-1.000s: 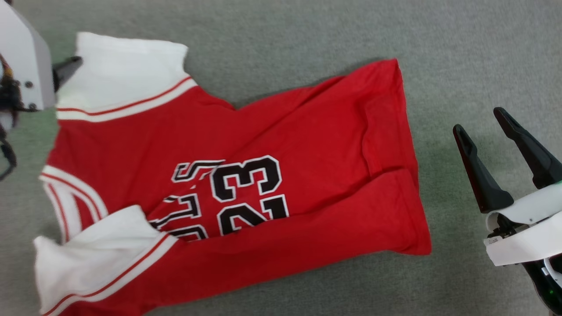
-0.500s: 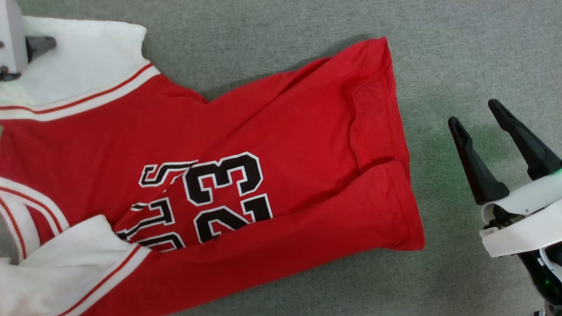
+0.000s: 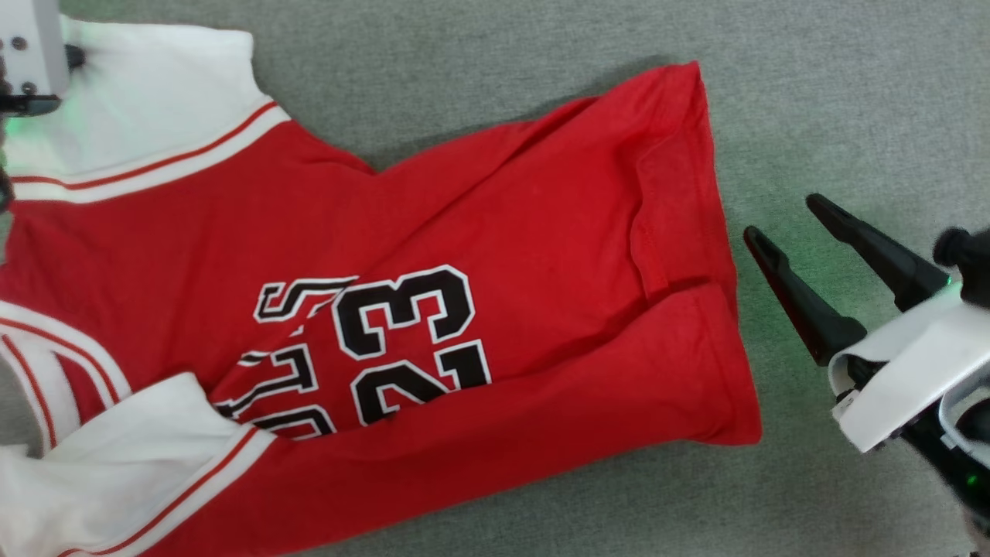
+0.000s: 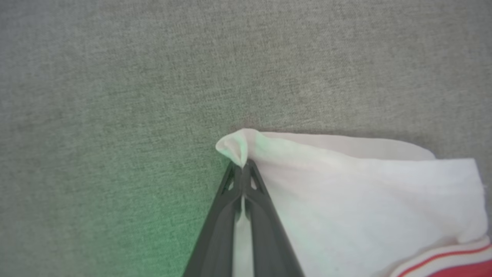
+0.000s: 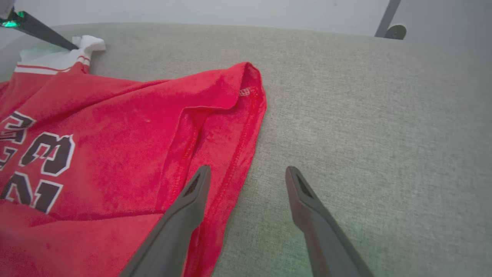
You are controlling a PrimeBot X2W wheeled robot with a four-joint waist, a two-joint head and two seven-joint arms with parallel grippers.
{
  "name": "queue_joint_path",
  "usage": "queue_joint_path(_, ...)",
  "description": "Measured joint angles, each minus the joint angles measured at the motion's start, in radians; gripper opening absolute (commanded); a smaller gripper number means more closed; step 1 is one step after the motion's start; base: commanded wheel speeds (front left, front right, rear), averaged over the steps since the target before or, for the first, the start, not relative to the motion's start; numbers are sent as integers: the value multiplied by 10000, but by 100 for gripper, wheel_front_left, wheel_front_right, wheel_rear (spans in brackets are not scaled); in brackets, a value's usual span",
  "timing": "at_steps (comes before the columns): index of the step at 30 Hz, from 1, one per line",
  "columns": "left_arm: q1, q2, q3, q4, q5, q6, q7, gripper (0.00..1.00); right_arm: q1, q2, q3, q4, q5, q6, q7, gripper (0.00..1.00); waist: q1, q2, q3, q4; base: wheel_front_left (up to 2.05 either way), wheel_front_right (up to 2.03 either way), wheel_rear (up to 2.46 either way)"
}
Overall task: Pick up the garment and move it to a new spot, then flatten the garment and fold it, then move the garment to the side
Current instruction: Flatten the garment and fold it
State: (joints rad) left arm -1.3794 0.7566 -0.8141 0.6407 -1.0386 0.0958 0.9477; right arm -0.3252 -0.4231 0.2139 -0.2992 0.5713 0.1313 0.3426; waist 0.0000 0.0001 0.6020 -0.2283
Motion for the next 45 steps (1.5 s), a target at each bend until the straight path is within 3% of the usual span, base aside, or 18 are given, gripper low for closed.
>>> queue_joint_path(7,-69,-583,-174,215,86,-184,-322,0,-1602,-314,12,-73,522,0,3003,100,0,0,-139,368,0,0,0)
queue_joint_path(13,-293,-1204,-307,523,151,-443,-520,0,-3123,94,12,982,468,-2,5469,100,0,0,-156,805,0,0,0)
queue_joint_path(19,-662,-1730,-380,848,198,-658,-690,0,-4439,692,29,2048,-295,0,6675,100,0,0,36,1202,0,0,0)
queue_joint_path(26,-982,-2165,-380,1298,209,-953,-1037,0,-5419,951,272,3476,-857,-2,7846,100,0,0,328,1583,0,0,0)
queue_joint_path(27,-1005,-2220,-382,1371,207,-974,-1053,0,-5548,926,349,3582,-857,-2,8063,38,0,0,351,1630,0,0,0)
queue_joint_path(28,-1026,-2290,-387,1453,207,-1024,-1097,0,-5665,903,403,3682,-855,-2,8247,0,0,0,368,1675,0,0,0)
queue_joint_path(37,-1120,-2677,-382,2082,184,-1313,-1611,0,-5985,1087,142,4247,-842,0,8673,0,0,0,277,1911,0,0,0)
queue_joint_path(45,-1123,-2658,-380,2370,196,-1639,-2123,0,-5799,953,117,4452,-798,0,7910,0,0,-1,-274,2087,0,0,0)
